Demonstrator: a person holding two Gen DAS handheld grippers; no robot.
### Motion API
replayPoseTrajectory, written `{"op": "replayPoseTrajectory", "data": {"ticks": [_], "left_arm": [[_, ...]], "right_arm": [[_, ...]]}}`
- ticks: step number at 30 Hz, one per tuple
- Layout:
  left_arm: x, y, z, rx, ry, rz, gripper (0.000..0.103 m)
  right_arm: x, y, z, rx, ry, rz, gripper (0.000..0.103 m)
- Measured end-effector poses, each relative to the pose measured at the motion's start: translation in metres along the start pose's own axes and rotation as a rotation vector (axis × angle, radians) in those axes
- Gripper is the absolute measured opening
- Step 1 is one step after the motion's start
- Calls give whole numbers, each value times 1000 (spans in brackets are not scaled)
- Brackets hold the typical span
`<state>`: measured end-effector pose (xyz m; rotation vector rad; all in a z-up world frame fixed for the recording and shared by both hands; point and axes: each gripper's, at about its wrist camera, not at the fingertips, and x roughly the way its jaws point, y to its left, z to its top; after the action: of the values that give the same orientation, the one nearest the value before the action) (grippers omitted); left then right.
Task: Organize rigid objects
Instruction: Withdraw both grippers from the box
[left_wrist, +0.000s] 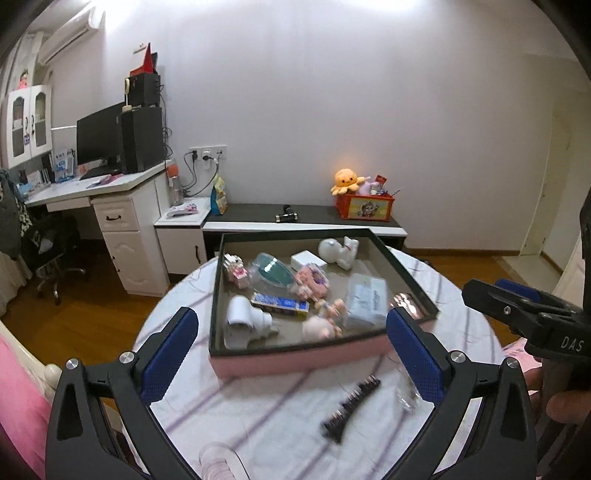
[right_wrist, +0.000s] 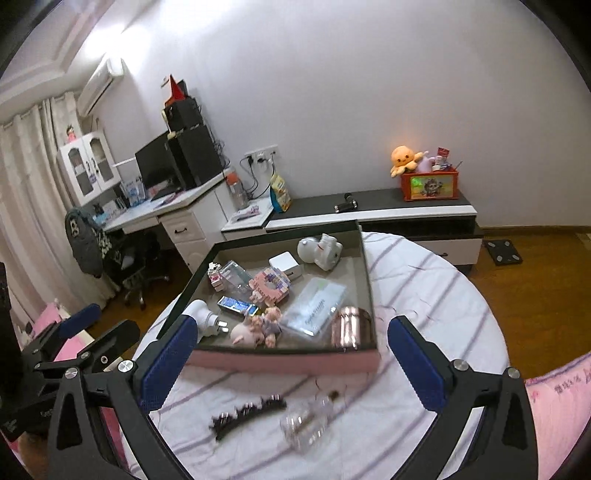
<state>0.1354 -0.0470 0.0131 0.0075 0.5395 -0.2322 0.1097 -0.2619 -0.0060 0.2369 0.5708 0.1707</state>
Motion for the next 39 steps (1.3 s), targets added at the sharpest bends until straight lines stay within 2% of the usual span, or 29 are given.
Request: {"op": "replayPoseTrajectory", "data": {"ticks": [11,20,32,39], "left_arm": [[-38,-12,-46,-10,16,-15,103],[-48,-9,-79,7,46,43,103],[-45,-1,-95,-7,88,48,103],[-31,-8,-98,25,105,24,103]], "right_arm": [[-52,10,-46,-33,-44,-43,103],[-59,34,-85,-108,-2,-69,103],[-54,36,-92,-105,20,-85,103],[-42,27,-94,-97,51,-96,103]]}}
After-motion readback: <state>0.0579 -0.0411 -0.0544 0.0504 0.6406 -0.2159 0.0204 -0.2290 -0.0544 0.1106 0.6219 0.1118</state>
